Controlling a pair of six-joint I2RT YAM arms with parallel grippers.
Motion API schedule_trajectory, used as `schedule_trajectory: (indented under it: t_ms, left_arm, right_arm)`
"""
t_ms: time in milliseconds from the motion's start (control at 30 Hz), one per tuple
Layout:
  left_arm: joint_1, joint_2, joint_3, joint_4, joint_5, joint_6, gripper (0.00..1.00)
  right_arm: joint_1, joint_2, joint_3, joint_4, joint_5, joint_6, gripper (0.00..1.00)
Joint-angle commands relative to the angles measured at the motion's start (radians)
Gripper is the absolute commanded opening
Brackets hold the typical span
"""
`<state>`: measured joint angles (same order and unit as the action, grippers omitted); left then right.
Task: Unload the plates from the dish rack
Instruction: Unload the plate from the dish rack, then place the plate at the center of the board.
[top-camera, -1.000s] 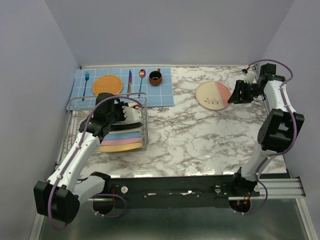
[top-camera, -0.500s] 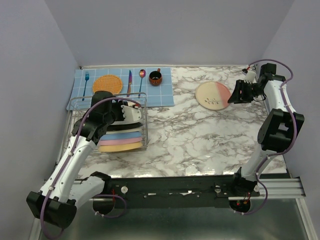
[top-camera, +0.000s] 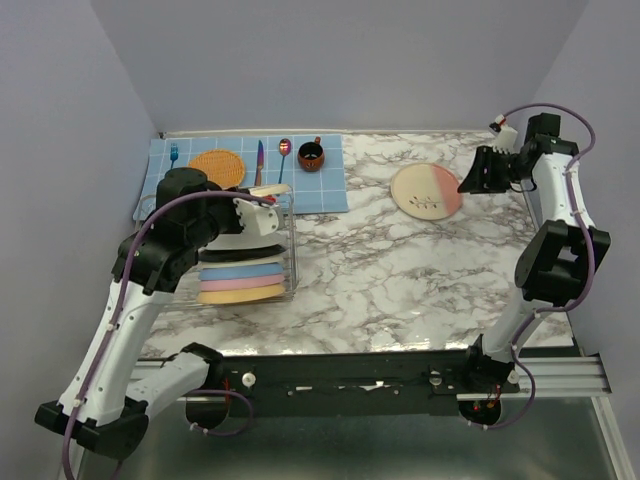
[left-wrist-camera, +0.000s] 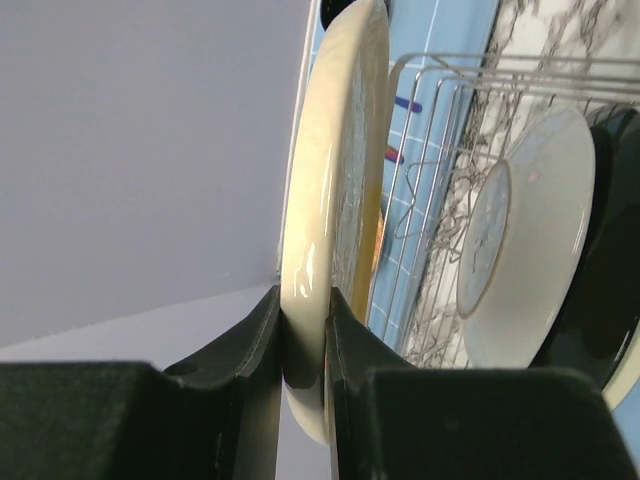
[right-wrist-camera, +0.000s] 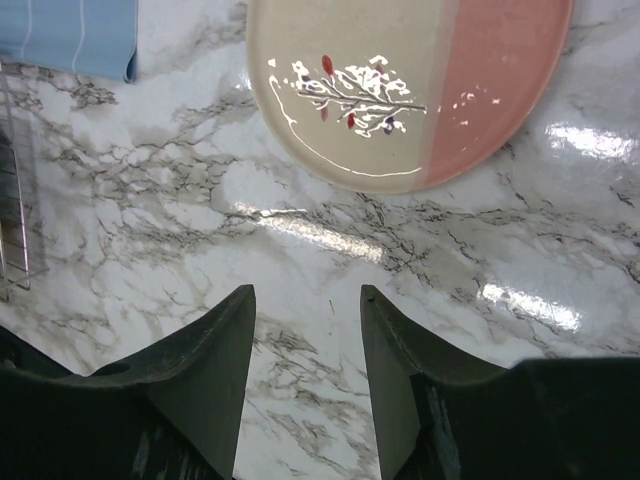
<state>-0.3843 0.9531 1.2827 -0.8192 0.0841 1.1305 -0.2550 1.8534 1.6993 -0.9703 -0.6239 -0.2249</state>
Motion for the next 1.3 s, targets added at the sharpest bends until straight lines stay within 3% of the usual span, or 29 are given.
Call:
schedule_trajectory:
  t_ms: [0, 167, 367, 567, 800, 933, 1267]
  left_arm:
    - [-0.022, 0.01, 0.147, 0.034, 0.098, -0.118, 0.0]
    - [-0.045, 0.078, 0.312, -0.057, 0.212, -0.373, 0.0]
    - [-0.061, 0.2, 0.51, -0.159, 0.399, -0.573, 0.0]
    - [-0.061, 0.256, 0.524, -0.097, 0.537, -0.756, 0.0]
    - [-0.045, 0.326, 0.556, -0.09, 0.637, -0.784, 0.0]
    - [-0.045, 0.361, 0.59, -0.119, 0.645, -0.755, 0.0]
    - [-0.045, 0.418, 0.632, -0.15, 0.632, -0.693, 0.0]
  right_arm:
    - [0.051, -0.008, 0.068, -0.025, -0.06, 0.013, 0.54]
    - [0.17, -0.054, 0.071, 0.002, -0.065, 0.016, 0.55]
    - [0.301, -0.16, 0.014, 0.117, -0.098, 0.048, 0.55]
    - [0.31, -0.273, -0.082, 0.246, -0.235, 0.096, 0.55]
    - [0.381, -0.437, -0.224, 0.315, -0.356, -0.026, 0.56]
    - [0.434, -0.467, -0.218, 0.233, -0.419, -0.109, 0.58]
    - [0.554, -0.52, -0.237, 0.14, -0.376, -0.249, 0.63]
